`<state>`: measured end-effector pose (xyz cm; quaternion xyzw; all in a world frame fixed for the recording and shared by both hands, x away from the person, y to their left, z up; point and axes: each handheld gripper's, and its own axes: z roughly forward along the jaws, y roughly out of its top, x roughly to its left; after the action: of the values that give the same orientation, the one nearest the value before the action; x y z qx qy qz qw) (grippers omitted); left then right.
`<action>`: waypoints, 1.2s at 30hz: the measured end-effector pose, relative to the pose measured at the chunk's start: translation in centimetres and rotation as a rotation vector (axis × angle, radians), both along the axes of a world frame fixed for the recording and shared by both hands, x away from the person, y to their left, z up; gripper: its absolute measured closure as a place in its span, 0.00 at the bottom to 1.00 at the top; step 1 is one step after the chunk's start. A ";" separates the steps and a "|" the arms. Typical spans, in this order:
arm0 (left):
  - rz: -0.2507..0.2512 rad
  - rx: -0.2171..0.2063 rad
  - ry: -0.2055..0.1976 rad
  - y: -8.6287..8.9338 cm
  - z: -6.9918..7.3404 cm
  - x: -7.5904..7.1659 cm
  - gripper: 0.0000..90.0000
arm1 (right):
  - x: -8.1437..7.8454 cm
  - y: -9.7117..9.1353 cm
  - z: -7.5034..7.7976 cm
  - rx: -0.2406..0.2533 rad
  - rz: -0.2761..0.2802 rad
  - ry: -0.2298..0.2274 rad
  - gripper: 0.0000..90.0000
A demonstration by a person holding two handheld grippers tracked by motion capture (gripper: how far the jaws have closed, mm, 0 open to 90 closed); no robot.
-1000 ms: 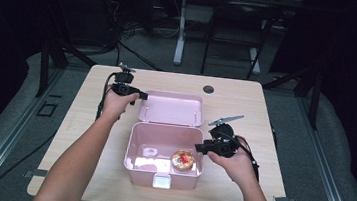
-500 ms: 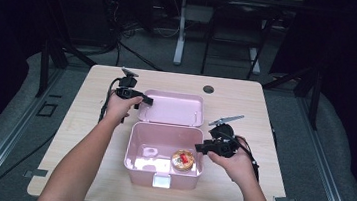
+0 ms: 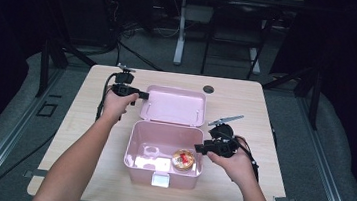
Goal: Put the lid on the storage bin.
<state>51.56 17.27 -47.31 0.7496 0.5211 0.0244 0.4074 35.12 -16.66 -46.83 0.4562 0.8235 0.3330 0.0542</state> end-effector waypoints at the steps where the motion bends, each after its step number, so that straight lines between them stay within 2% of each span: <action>1: -0.013 -0.020 -0.010 0.0 0.3 -0.1 0.90 | 0.0 0.0 -0.1 0.006 -0.002 -0.004 0.65; 2: -0.020 -0.056 -0.012 -0.1 0.5 -0.2 0.94 | 0.0 0.0 0.0 0.004 -0.005 -0.007 0.65; 3: -0.027 -0.062 -0.017 -0.4 0.7 -0.3 0.94 | 0.1 0.0 -0.1 0.009 -0.007 -0.008 0.65; 4: -0.025 -0.042 -0.019 -0.7 0.9 -0.4 0.94 | 0.1 0.0 -0.1 0.010 -0.001 -0.002 0.66; 6: -0.018 0.038 -0.043 -1.5 1.1 -0.6 0.92 | 0.1 0.1 -0.2 0.008 -0.003 0.001 0.66; 10: 0.031 0.207 -0.087 -2.2 1.4 -0.8 0.84 | 0.1 0.2 -0.4 0.005 0.004 0.006 0.66; 15: 0.103 0.265 -0.062 -1.6 1.0 -0.5 0.75 | 0.1 0.3 -0.4 -0.004 0.002 0.008 0.66; 19: 0.136 0.295 -0.033 -1.0 0.4 -0.3 0.73 | 0.0 0.4 -0.4 -0.005 0.000 0.009 0.66; 22: 0.134 0.259 -0.009 -0.9 -0.1 -0.2 0.77 | 0.1 0.4 -0.4 -0.005 -0.002 0.009 0.66; 24: 0.132 0.255 0.002 -1.1 -0.3 -0.2 0.78 | 0.0 0.4 -0.4 -0.006 -0.002 0.008 0.66; 29: 0.120 0.280 0.009 -1.6 -0.6 -0.1 0.85 | 0.0 0.4 -0.4 -0.008 -0.003 0.007 0.66; 34: 0.141 0.258 0.028 -1.6 -0.7 0.1 0.86 | 0.0 0.5 -0.5 -0.011 -0.005 0.009 0.66; 36: 0.149 0.266 0.027 -1.7 -0.6 0.1 0.87 | 0.0 0.5 -0.5 -0.013 -0.006 0.009 0.66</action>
<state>51.70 15.54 -47.89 0.7564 0.5728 0.1132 0.2948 35.15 -16.19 -47.32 0.4597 0.8247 0.3251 0.0544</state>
